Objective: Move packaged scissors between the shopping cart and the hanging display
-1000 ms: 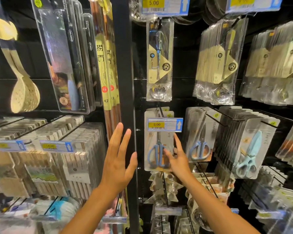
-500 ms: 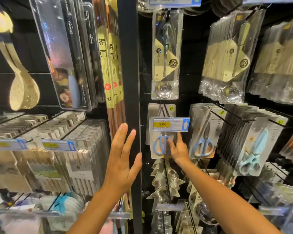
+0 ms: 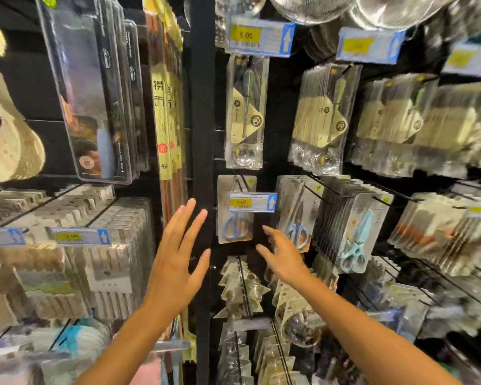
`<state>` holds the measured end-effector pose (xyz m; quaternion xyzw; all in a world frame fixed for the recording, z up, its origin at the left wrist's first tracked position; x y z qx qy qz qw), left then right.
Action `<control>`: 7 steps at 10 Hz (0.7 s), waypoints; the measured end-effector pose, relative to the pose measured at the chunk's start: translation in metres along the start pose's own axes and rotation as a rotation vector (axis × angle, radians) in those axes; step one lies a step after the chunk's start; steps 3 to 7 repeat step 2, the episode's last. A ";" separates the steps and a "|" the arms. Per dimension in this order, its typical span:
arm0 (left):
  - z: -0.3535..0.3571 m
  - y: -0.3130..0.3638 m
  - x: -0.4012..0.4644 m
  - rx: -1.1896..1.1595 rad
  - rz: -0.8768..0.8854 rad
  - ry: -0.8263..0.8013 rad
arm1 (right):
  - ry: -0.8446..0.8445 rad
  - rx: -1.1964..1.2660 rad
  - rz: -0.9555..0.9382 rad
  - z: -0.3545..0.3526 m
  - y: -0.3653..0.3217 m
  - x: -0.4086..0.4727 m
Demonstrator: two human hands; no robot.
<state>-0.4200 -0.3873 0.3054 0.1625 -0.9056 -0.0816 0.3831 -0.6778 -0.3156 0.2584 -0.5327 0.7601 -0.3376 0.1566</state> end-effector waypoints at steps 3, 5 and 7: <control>-0.008 0.024 -0.023 0.101 0.002 -0.044 | -0.081 -0.135 -0.225 -0.046 -0.021 -0.079; -0.008 0.024 -0.023 0.101 0.002 -0.044 | -0.081 -0.135 -0.225 -0.046 -0.021 -0.079; -0.008 0.024 -0.023 0.101 0.002 -0.044 | -0.081 -0.135 -0.225 -0.046 -0.021 -0.079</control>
Point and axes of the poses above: each hand's wrist, its own x-axis towards the middle knuckle, its own z-axis out of the palm, y = z × x, the point moved 2 cm from there along x, towards the middle knuckle, and after that the axes turned 12 degrees about -y, right-handed, at the moved point
